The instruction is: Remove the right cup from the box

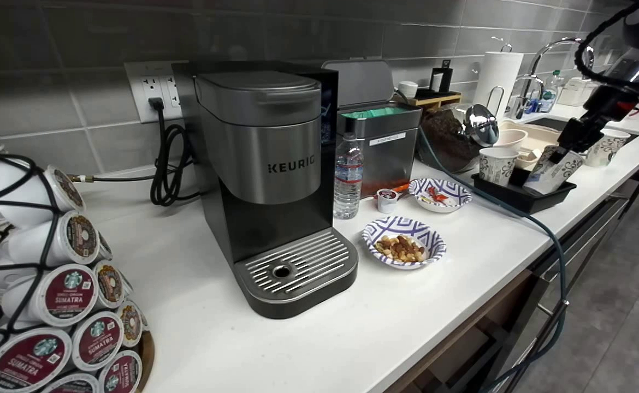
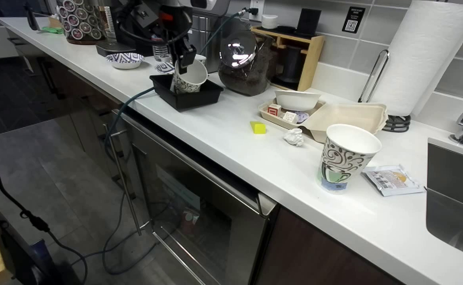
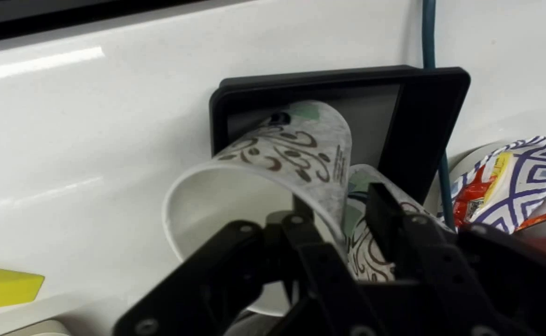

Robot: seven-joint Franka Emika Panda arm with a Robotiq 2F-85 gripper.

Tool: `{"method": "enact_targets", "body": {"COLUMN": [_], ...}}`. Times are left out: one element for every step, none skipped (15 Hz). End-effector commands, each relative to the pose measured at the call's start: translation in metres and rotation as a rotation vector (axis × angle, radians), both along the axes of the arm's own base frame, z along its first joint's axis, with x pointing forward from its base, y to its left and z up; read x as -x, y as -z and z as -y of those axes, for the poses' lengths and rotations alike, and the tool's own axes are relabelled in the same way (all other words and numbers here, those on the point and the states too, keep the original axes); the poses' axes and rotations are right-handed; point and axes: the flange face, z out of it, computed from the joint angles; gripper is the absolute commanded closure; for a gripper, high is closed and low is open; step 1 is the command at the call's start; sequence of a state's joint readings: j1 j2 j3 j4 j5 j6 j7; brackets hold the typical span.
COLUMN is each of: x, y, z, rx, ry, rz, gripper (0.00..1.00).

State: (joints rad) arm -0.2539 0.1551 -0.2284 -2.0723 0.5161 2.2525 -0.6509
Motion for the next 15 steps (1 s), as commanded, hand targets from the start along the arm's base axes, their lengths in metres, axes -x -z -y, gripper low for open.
{"method": "enact_targets", "body": {"x": [0.0, -0.001, -0.001, -0.001, -0.001, 0.001, 0.003, 0.005, 0.009, 0.011, 0.016, 0.021, 0.028, 0.036, 0.045], "y": [-0.006, -0.01, -0.016, -0.021, -0.028, -0.035, -0.045, -0.054, -0.065, -0.074, -0.086, -0.098, -0.112, -0.124, -0.134], "z": [0.01, 0.013, 0.016, 0.018, 0.018, 0.018, 0.016, 0.015, 0.012, 0.01, 0.005, 0.0, -0.006, -0.014, -0.025], "rx": [0.005, 0.011, 0.019, 0.023, 0.027, 0.029, 0.042, 0.056, 0.074, 0.09, 0.116, 0.141, 0.172, 0.187, 0.199], "ry": [0.012, 0.017, 0.015, 0.013, 0.005, -0.012, -0.035, -0.058, -0.092, -0.119, -0.158, -0.193, -0.234, -0.274, -0.322], "rz": [-0.001, 0.007, 0.017, 0.028, 0.041, 0.051, 0.072, 0.092, 0.118, 0.141, 0.176, 0.211, 0.252, 0.283, 0.307], "gripper": [0.94, 1.0, 1.0, 1.0, 1.0, 0.99, 0.99, 0.99, 0.99, 0.99, 0.99, 0.99, 0.99, 0.99, 0.99]}}
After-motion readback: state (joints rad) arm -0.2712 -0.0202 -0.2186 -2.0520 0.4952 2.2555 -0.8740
